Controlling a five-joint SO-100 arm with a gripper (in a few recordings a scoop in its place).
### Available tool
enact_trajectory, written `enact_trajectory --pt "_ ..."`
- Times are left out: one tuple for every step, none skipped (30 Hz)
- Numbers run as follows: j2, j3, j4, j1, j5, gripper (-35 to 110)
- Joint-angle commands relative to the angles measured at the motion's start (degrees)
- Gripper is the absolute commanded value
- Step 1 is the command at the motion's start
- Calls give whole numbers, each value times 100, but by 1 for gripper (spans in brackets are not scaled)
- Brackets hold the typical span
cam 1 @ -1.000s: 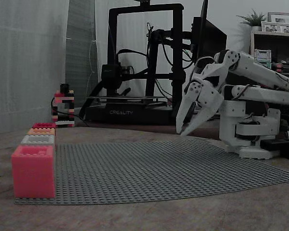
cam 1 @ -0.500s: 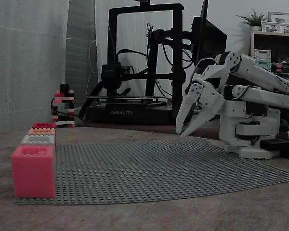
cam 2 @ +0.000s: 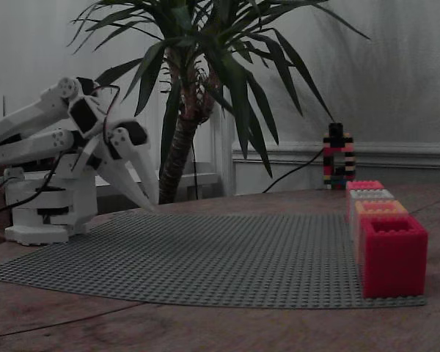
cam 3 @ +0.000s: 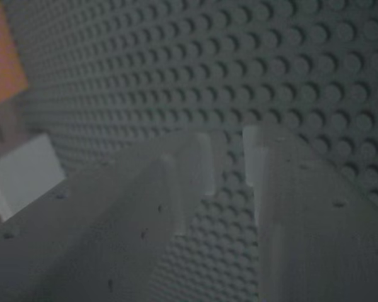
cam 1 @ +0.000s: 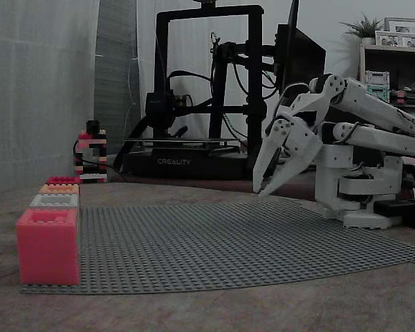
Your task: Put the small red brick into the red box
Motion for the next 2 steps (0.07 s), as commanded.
enact_trajectory --pt "88 18 132 -114 79 0" --pt "88 18 132 -114 79 0"
